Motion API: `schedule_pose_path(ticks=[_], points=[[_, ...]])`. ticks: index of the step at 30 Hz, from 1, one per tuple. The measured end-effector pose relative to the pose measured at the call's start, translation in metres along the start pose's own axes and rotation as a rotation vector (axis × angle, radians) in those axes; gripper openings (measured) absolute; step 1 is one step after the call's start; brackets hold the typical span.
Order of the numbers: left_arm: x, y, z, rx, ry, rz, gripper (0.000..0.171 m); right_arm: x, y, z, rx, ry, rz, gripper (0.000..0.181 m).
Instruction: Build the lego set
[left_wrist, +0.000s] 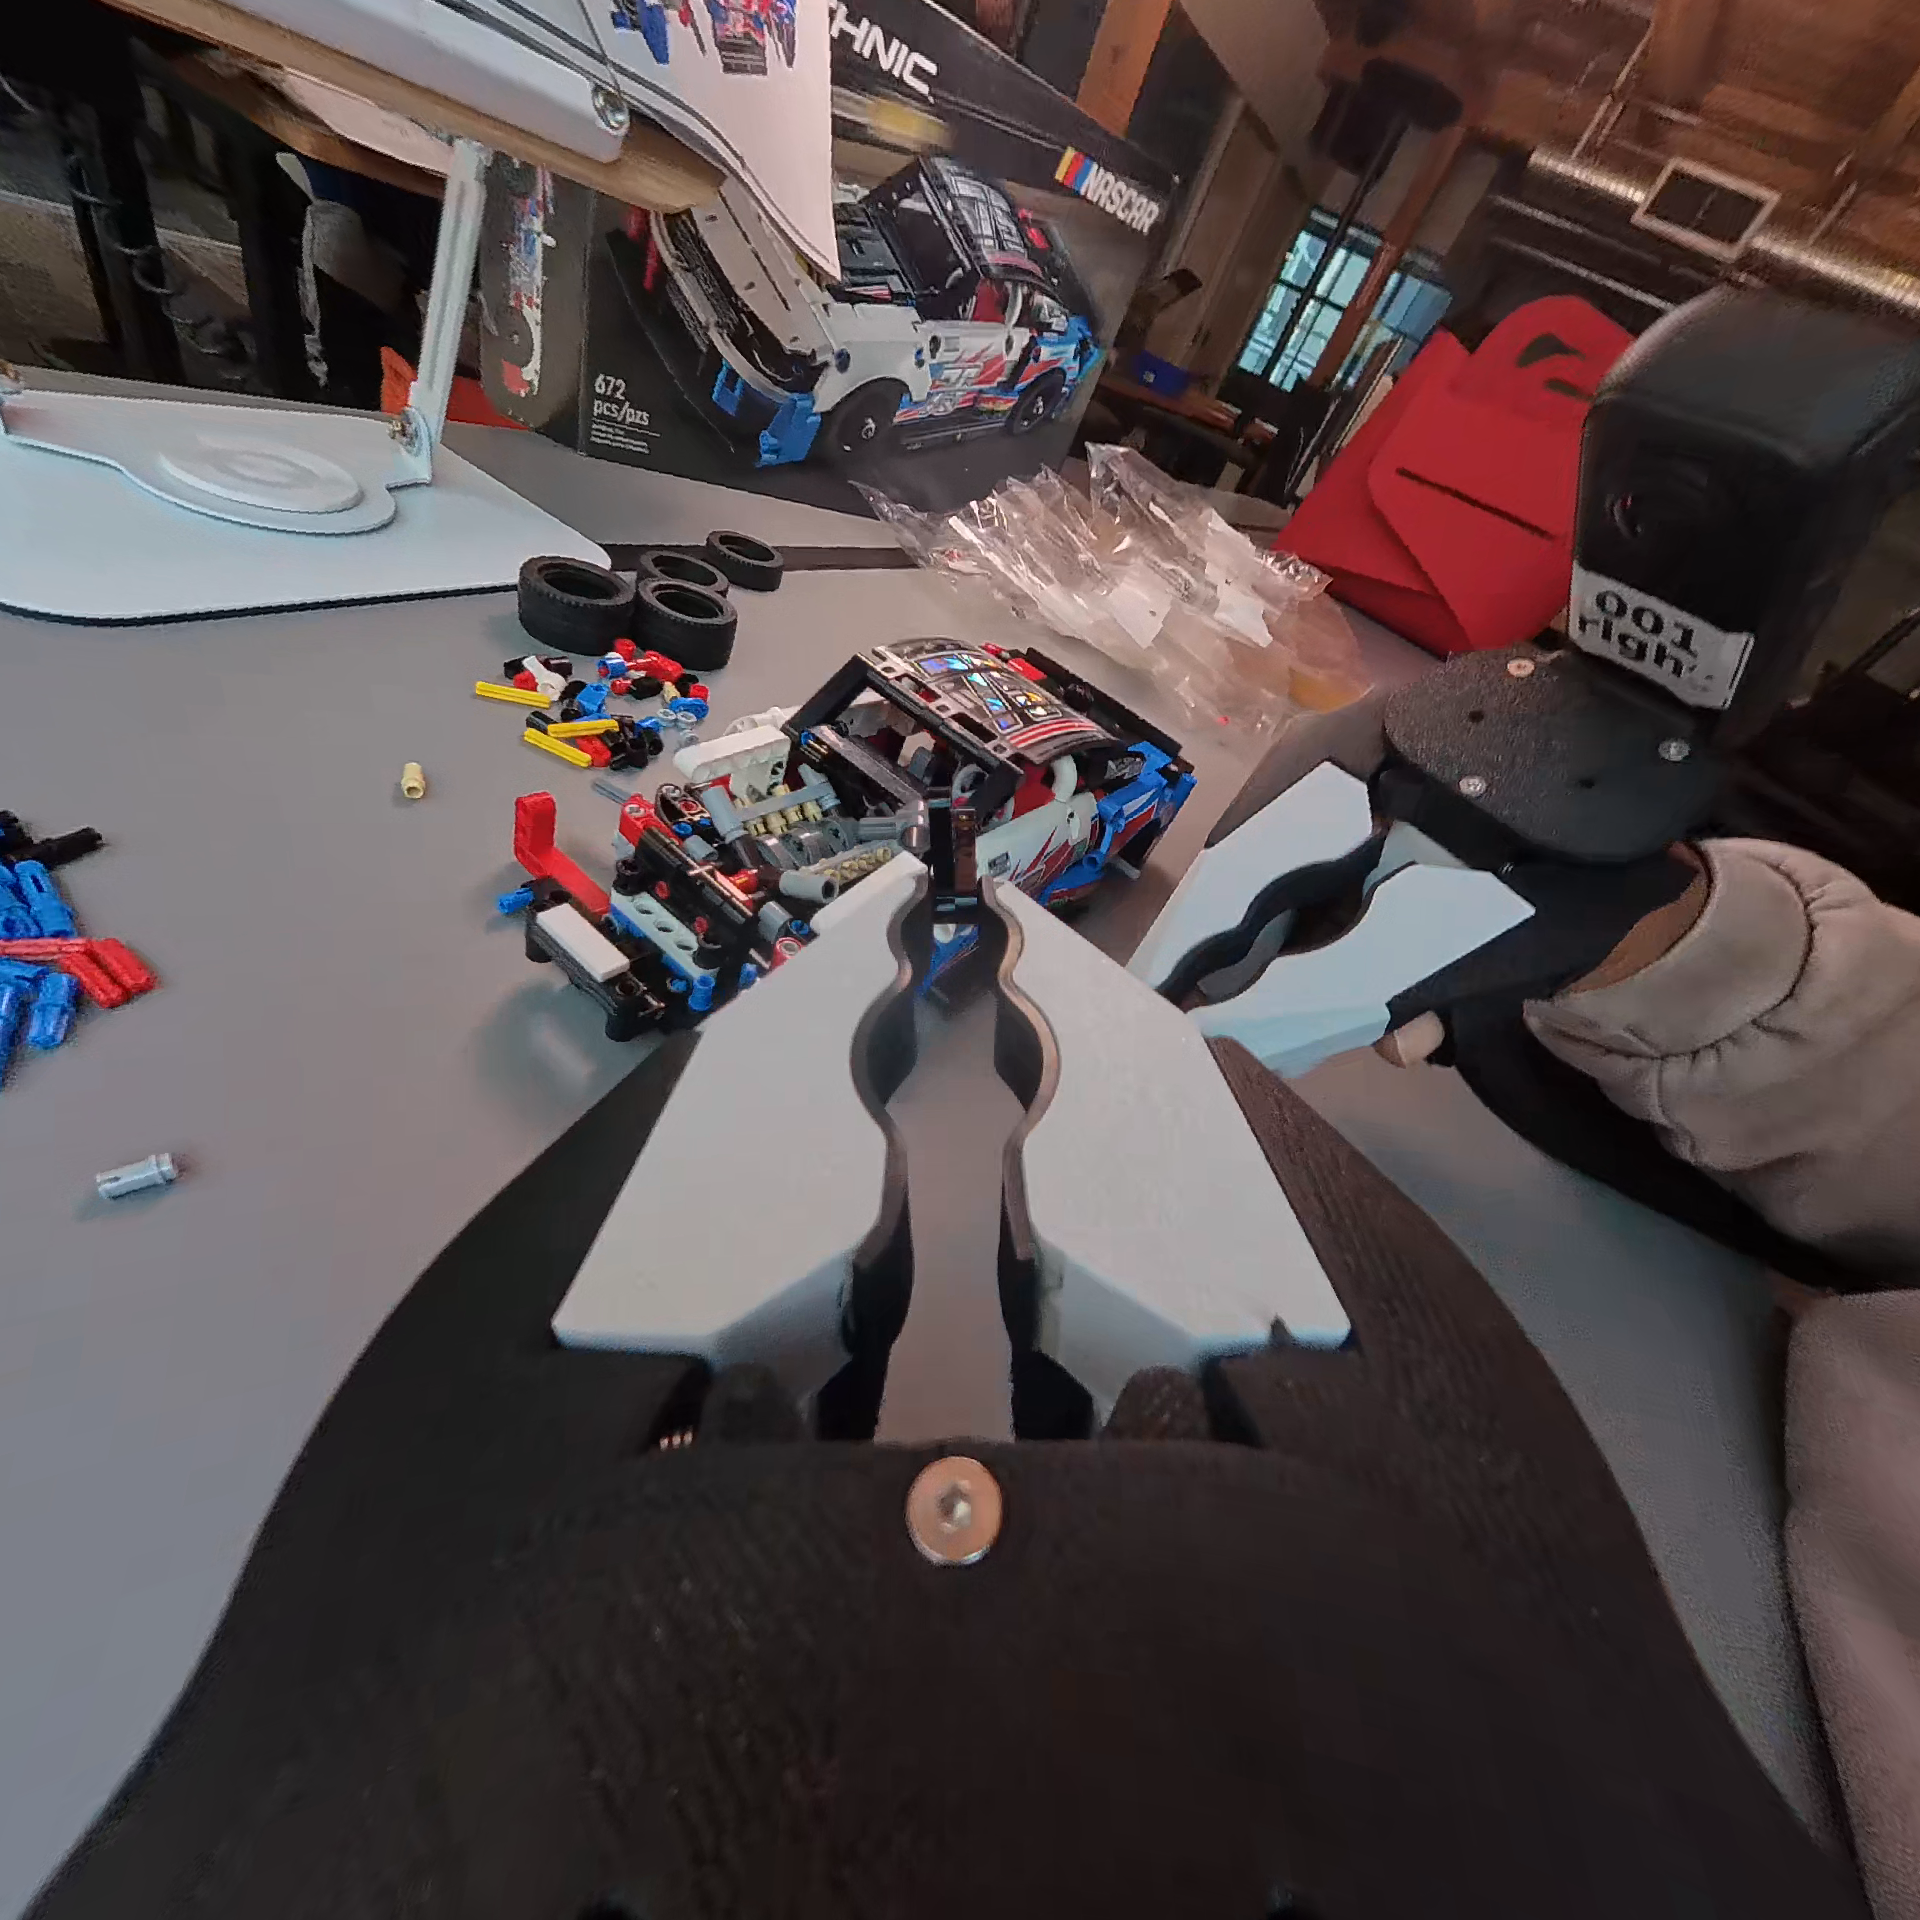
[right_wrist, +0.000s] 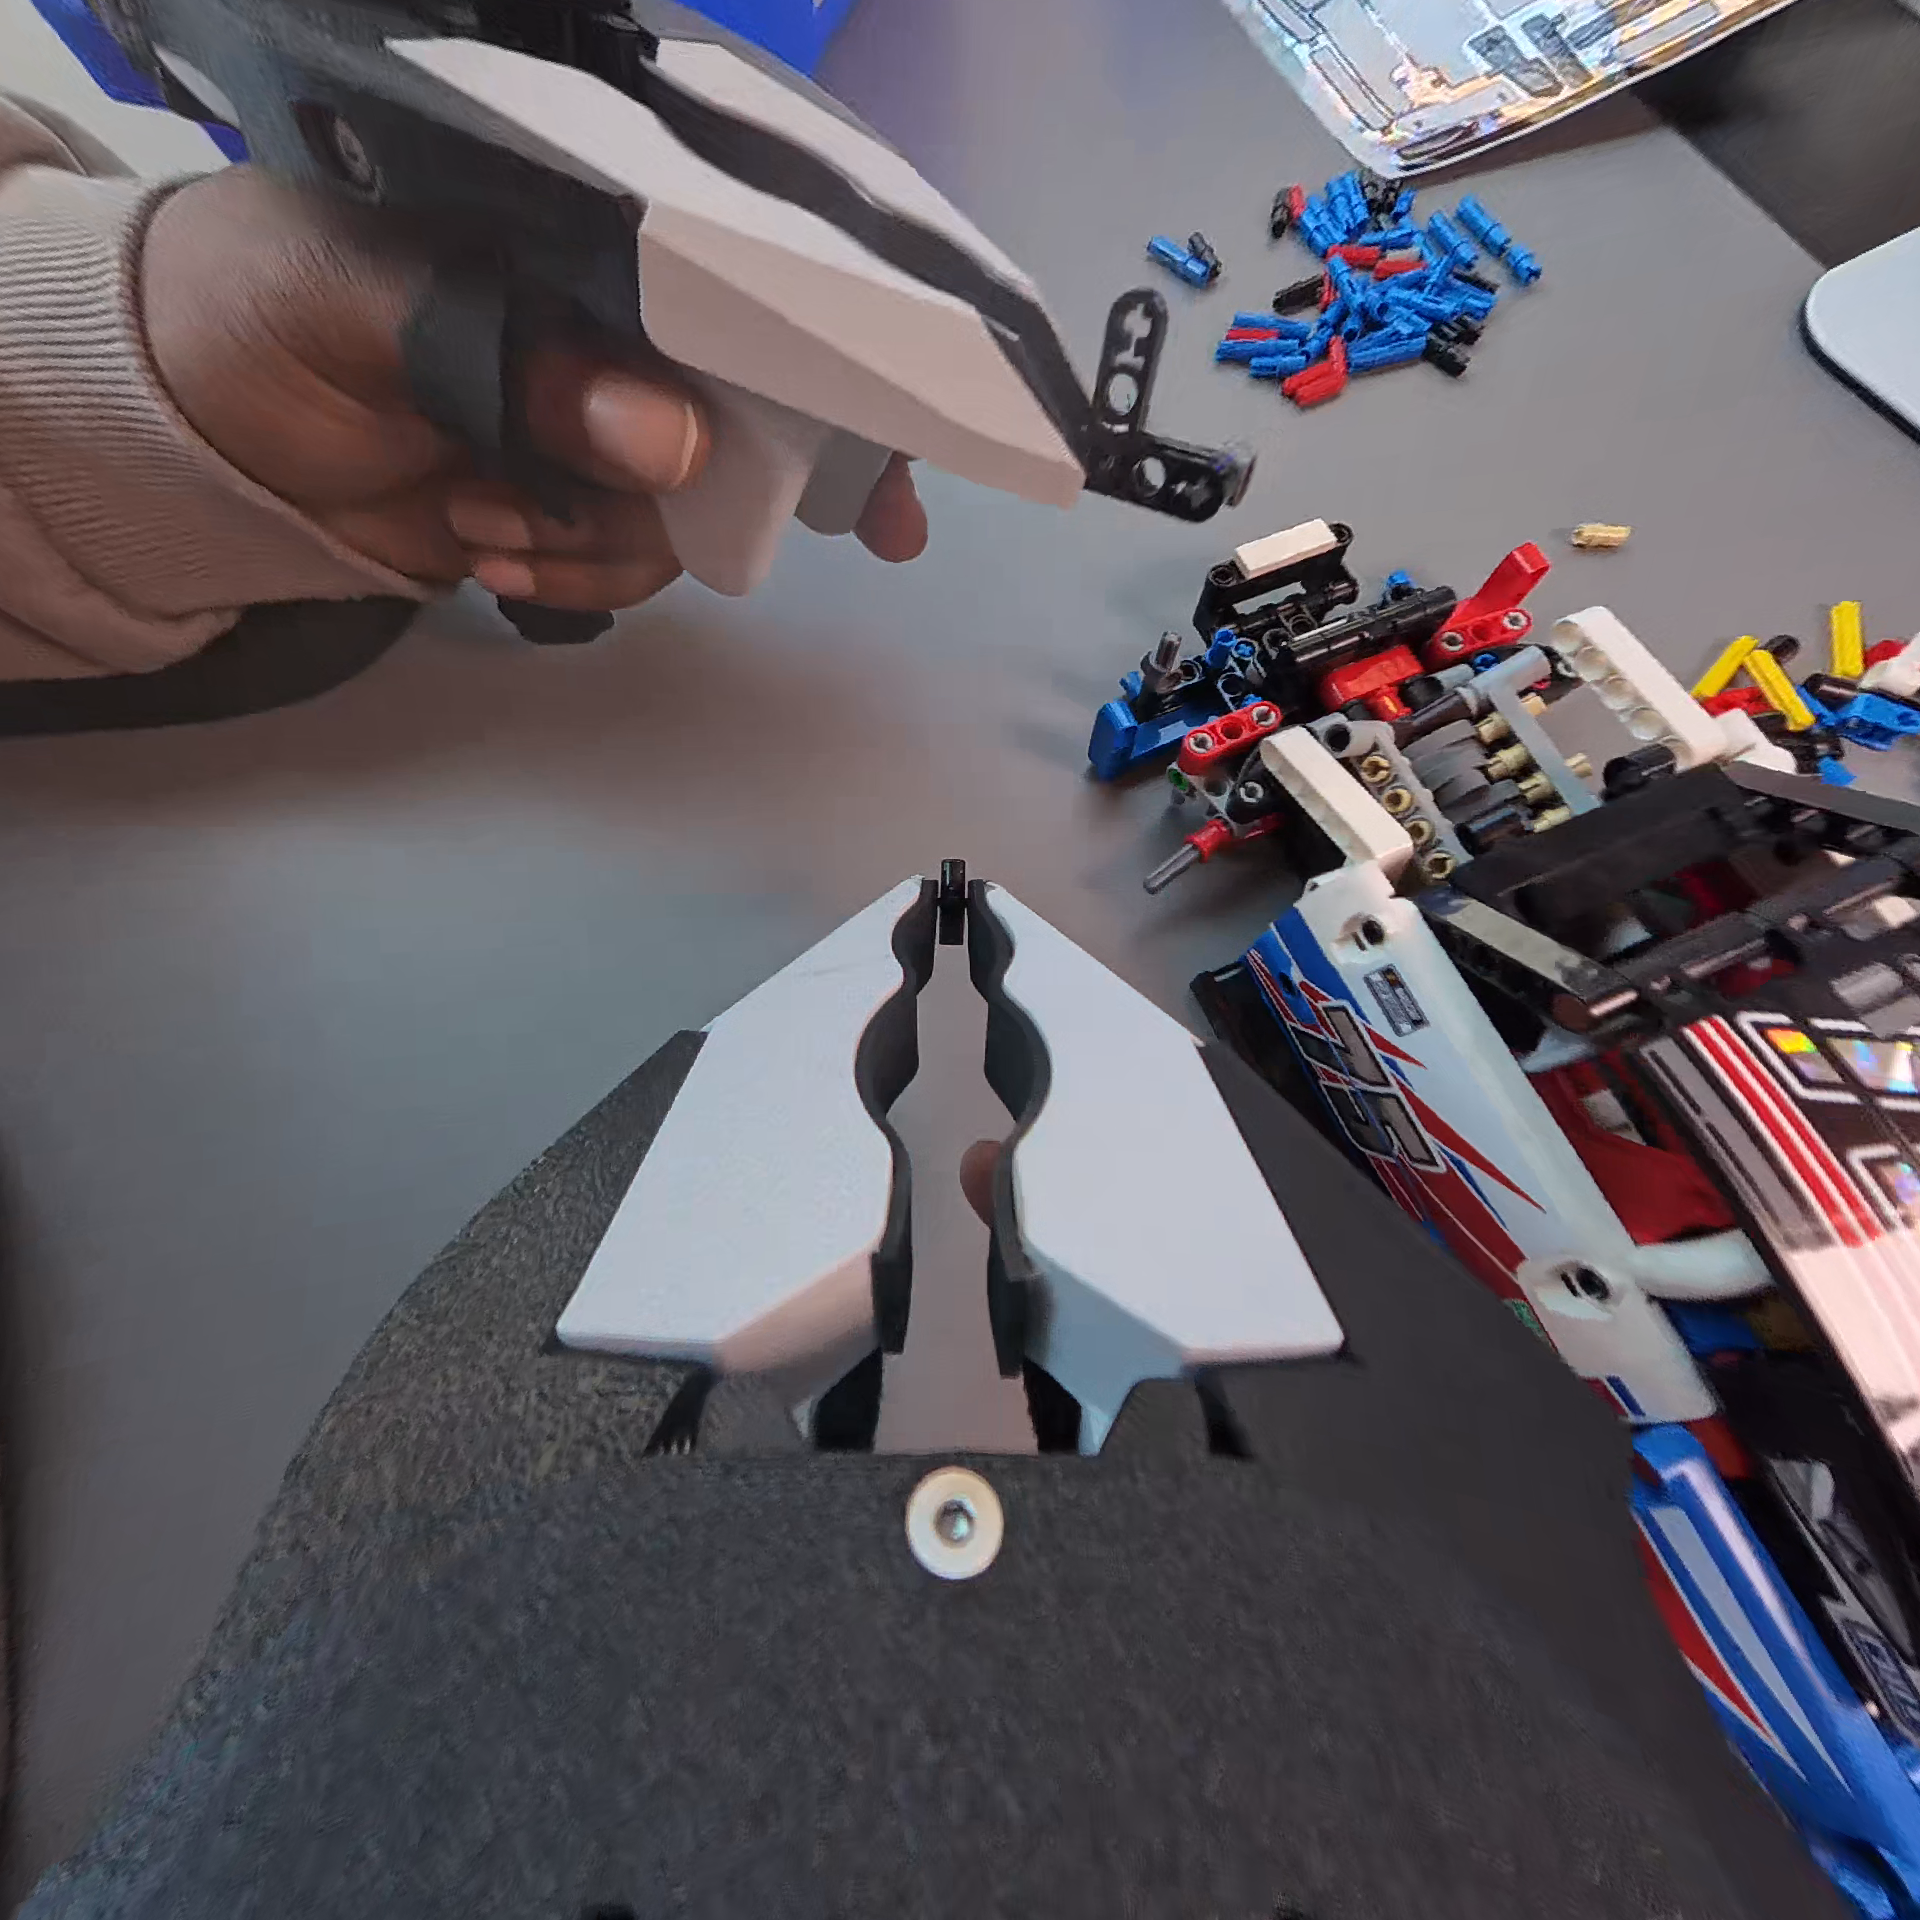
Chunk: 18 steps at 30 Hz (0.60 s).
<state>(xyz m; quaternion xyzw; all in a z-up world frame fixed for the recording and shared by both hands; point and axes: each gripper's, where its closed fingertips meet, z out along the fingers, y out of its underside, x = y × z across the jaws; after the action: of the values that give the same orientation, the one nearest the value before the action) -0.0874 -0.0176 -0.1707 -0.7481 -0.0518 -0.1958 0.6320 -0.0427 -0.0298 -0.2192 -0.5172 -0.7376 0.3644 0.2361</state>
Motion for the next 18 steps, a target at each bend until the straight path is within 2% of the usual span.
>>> schedule_pose_path(ticks=[4,12,18], points=[[0.015,0.017,0.007,-0.095,0.023,0.126,0.006,0.004,0.015,-0.008,-0.049,0.007,-0.016,0.003],[0.028,0.068,0.018,-0.370,0.000,0.425,0.006,0.003,0.067,-0.019,-0.284,-0.003,-0.156,0.003],[0.026,0.083,0.019,-0.458,-0.024,0.479,0.006,0.006,0.075,-0.027,-0.293,-0.025,-0.125,0.003]])
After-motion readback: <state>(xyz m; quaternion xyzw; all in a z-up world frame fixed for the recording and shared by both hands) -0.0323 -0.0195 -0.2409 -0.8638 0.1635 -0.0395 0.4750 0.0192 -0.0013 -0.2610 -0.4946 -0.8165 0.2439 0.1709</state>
